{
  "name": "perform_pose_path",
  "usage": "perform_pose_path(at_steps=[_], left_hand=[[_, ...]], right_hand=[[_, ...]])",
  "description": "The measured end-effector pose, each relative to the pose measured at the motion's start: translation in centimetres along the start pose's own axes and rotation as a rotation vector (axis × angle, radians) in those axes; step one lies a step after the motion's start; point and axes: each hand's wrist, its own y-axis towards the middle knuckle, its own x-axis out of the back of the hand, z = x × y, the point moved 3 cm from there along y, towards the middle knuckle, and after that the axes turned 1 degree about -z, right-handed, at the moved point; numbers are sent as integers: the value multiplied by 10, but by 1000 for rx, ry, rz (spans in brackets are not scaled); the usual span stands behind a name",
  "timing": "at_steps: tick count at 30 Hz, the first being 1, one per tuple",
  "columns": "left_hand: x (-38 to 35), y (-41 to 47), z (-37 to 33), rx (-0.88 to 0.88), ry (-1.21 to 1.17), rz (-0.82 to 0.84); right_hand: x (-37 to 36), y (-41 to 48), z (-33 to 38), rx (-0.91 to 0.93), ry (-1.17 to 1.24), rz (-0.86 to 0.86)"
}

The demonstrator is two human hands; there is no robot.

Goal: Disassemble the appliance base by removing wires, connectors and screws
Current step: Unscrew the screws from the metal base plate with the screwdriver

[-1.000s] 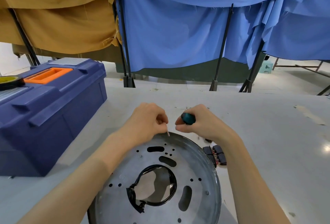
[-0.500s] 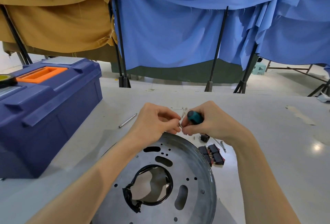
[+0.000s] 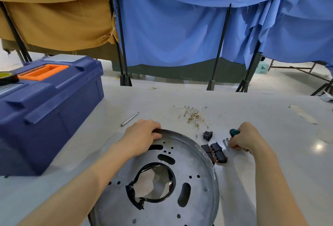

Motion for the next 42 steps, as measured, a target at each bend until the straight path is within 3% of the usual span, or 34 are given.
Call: perform_pose_path(at_steps=[7, 11, 16, 20, 25, 28, 32, 38, 42], left_hand=[[2, -2, -2, -18, 17, 7], [5, -2, -4, -10, 36, 15], [8, -2, -1, 26, 44, 28], [9, -2, 2, 65, 92, 65], [15, -1, 4, 84, 194, 170], [12, -2, -4, 10, 44, 116], [9, -4, -7, -41, 112, 51], [17, 0, -9, 56, 277, 66], [11, 2, -20, -50, 145, 30]], right_hand=[[6, 1, 2, 22, -34, -2], [17, -8, 21, 180, 64, -9], [10, -46, 61, 438, -14, 358], [-11, -59, 73, 468, -169, 542], [-24, -51, 81, 551, -125, 355], [-29, -50, 84, 611, -16, 267], [-23, -52, 87, 618, 36, 261], [-10, -55, 84, 595, -62, 277], [-17, -58, 93, 645, 18, 216]])
